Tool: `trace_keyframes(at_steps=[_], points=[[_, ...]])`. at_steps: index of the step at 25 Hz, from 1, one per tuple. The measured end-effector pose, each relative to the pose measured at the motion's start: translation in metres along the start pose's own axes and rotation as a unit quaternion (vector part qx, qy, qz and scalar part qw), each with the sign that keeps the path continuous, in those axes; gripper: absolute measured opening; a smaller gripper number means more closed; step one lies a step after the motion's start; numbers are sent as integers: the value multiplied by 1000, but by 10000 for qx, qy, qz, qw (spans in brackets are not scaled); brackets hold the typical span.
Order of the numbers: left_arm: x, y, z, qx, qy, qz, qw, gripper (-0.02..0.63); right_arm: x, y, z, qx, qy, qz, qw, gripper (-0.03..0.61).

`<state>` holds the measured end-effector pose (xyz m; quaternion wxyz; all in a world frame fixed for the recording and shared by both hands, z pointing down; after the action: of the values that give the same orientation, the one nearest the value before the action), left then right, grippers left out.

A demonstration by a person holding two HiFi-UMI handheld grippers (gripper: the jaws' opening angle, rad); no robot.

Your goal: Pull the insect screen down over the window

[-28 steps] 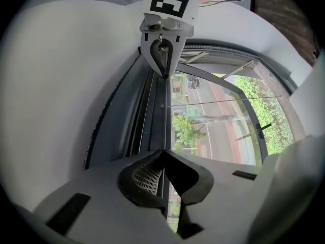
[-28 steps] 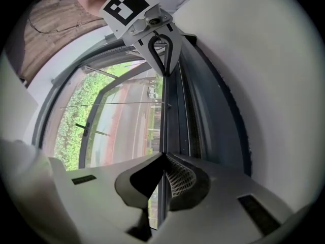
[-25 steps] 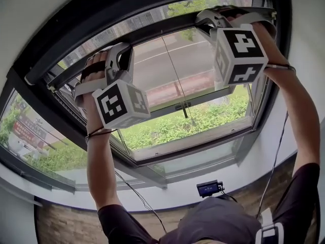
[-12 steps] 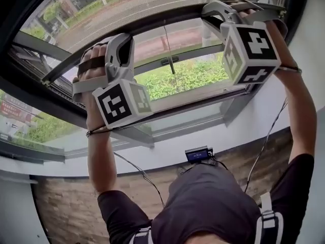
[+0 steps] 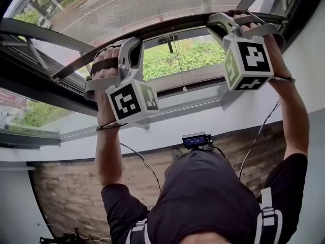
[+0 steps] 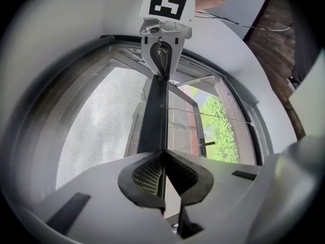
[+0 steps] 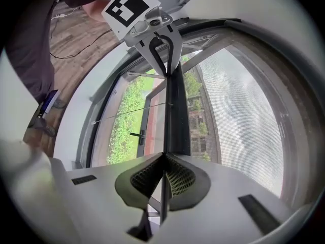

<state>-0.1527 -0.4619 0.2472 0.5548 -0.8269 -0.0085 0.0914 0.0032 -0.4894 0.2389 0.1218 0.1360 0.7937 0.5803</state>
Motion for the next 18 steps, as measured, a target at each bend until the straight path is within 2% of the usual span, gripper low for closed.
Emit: trace_keyframes(at_steps=[7,11,18], points=[[-9,-50,-20,-544,8,225,9983,21,-1,52,-18,540,41,-160,9984,21],[-9,-85,-33,-695,96,275,9972,21,-6,89,-26,647,81,-240,9976,21],[-11,-105,-40,-974,159,349,9945,21,-7,110,-30,899,199,-231,9955,20]])
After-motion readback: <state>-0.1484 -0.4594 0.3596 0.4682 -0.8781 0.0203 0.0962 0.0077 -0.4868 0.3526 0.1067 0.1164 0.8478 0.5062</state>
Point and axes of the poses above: the fingertips, and each gripper's own axes: z backward along the fingers, y to its left, x out of its top, the point moved 1 cm from there along z, backward along the fingers, and after that the axes turned 9 degrees about -x, right-handed, at the moved point
